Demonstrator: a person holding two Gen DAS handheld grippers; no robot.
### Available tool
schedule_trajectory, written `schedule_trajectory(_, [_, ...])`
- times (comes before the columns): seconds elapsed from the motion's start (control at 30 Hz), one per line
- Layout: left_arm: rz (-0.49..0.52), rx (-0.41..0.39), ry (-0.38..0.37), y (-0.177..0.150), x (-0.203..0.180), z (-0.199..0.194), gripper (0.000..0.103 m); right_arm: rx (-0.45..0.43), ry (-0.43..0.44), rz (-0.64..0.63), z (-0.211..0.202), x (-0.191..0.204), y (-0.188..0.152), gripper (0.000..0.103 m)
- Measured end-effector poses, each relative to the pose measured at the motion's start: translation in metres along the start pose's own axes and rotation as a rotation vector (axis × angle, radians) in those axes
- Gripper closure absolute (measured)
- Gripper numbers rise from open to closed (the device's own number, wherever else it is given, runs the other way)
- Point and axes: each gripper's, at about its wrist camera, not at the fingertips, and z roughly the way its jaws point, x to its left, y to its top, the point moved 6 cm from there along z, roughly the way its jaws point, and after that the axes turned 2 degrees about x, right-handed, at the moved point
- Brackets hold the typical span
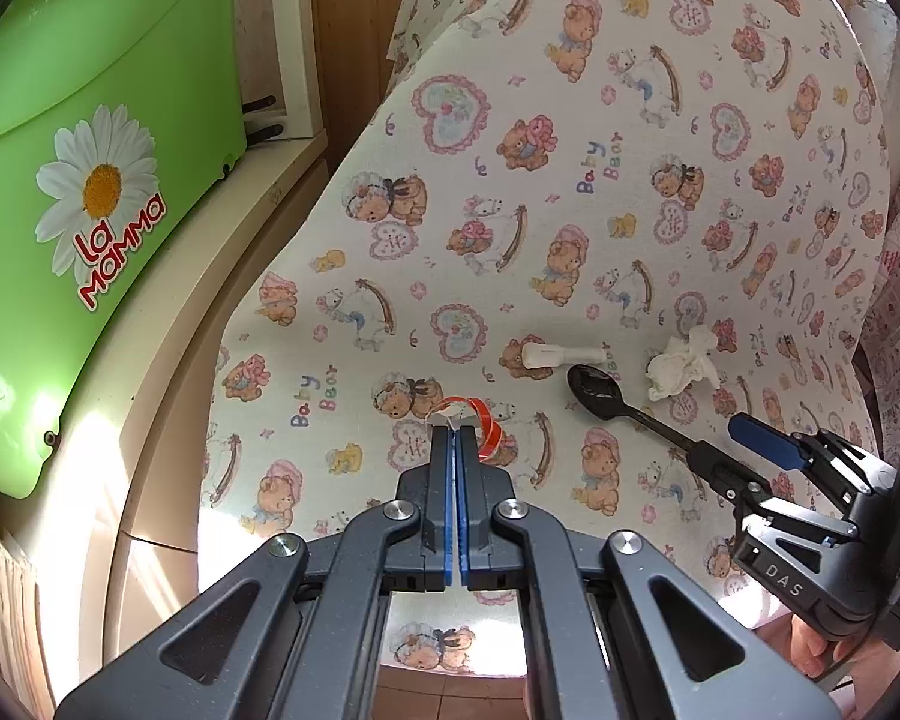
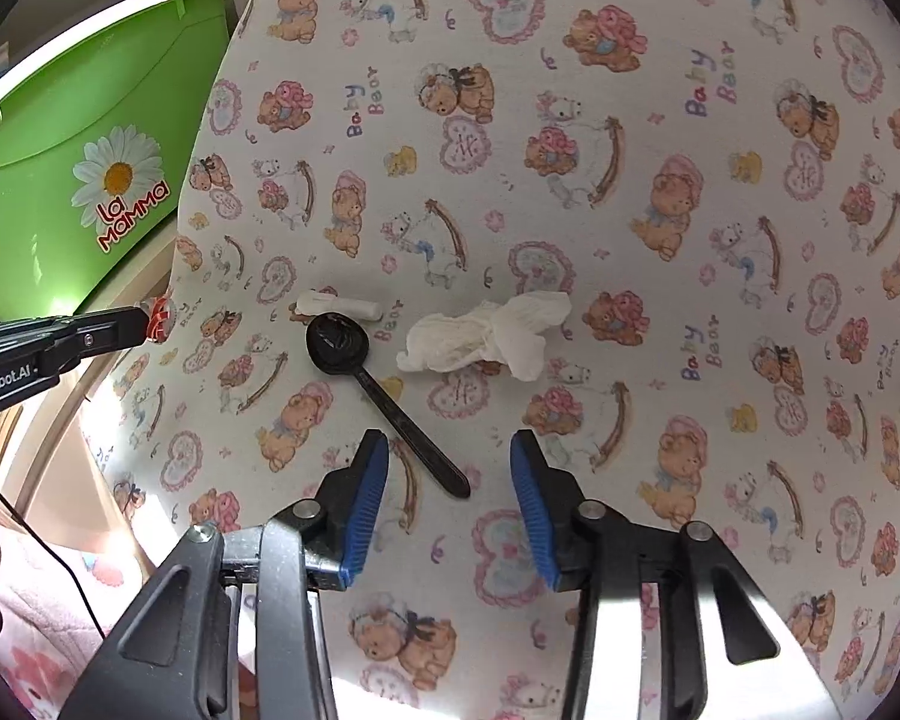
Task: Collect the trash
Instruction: 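Close the right tool on the black spoon while the left tool holds the red ring, then carry the ring and spoon over the pink basket and open both tools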
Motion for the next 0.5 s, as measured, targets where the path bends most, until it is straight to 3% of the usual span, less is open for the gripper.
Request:
schedule_trajectory(0.27, [-0.019, -0.006, 0.006, 0.005, 0.006, -0.001, 0.102, -0.011, -0.074, -0.081, 0.018, 0.019, 0.005, 0.060])
schedule_trajectory(0.3, [-0.020, -0.004, 0.011, 0.004, 0.006, 0.000, 0.102, -0.013, -0.073, -0.091, 0.018, 0.021, 0.005, 0.063])
schedule_trajectory(0.37, [-0.026, 0.004, 0.009, 0.003, 0.007, 0.001, 0.102, -0.003, -0.054, -0.110, 0.018, 0.027, 0.004, 0.084])
schedule_trajectory(0.43, [-0.032, 0.009, 0.007, 0.003, 0.006, 0.002, 0.102, 0.006, -0.033, -0.123, 0.017, 0.032, 0.002, 0.093])
schedule_trajectory(0.5, [-0.031, 0.009, 0.010, 0.002, 0.006, 0.002, 0.102, 0.006, -0.003, -0.116, 0.014, 0.033, -0.002, 0.095])
